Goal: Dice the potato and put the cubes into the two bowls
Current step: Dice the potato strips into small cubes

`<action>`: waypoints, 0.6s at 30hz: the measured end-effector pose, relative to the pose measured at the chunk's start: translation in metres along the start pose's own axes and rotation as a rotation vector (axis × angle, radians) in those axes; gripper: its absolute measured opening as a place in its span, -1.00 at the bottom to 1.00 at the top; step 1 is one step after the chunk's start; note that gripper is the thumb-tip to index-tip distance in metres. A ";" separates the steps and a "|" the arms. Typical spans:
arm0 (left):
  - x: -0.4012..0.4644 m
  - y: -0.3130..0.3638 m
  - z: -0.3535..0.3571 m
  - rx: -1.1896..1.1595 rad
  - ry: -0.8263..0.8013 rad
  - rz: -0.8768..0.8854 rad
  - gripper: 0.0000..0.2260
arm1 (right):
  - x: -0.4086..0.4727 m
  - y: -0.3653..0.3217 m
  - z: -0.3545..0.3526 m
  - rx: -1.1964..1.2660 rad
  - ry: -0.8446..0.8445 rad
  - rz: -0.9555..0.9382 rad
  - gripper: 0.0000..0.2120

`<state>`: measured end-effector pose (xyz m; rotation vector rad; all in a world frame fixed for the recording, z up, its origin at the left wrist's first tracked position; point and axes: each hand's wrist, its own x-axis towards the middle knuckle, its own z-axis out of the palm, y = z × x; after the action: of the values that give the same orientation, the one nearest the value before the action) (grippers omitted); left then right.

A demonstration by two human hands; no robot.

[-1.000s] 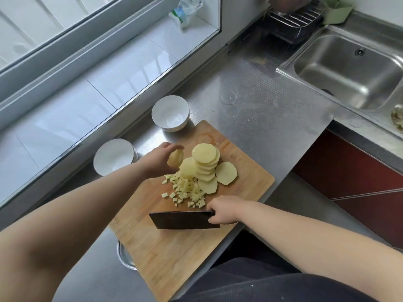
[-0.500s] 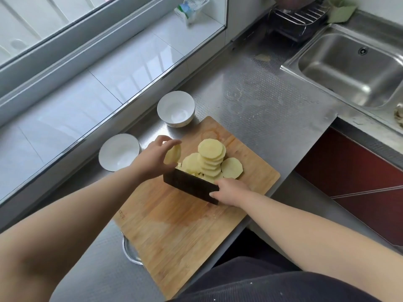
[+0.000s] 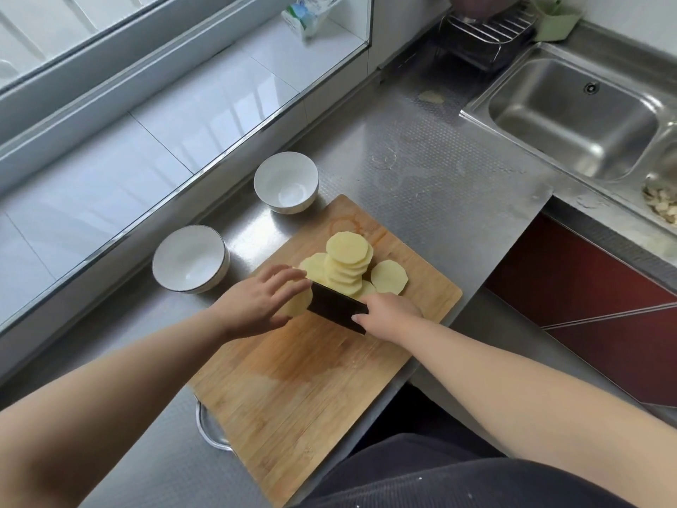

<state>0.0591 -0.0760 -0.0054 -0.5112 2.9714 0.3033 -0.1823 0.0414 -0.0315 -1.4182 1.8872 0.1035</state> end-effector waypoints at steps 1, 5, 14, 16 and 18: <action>0.000 0.002 0.002 0.017 -0.016 0.033 -0.26 | 0.000 0.000 0.000 -0.003 0.004 -0.001 -0.62; 0.000 0.009 0.008 0.072 -0.033 0.140 -0.24 | 0.001 0.000 -0.002 -0.012 0.018 -0.002 -0.66; 0.013 0.020 0.033 0.199 -0.322 0.055 -0.31 | -0.004 0.004 -0.003 0.032 0.014 -0.005 -0.66; 0.018 0.025 0.038 0.193 -0.357 0.013 -0.32 | -0.007 0.007 -0.003 0.033 0.014 -0.009 -0.68; 0.024 0.028 0.045 0.174 -0.375 -0.025 -0.29 | -0.010 0.009 -0.003 0.044 0.018 -0.012 -0.71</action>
<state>0.0308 -0.0482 -0.0473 -0.4176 2.5953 0.1187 -0.1908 0.0510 -0.0269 -1.4046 1.8836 0.0433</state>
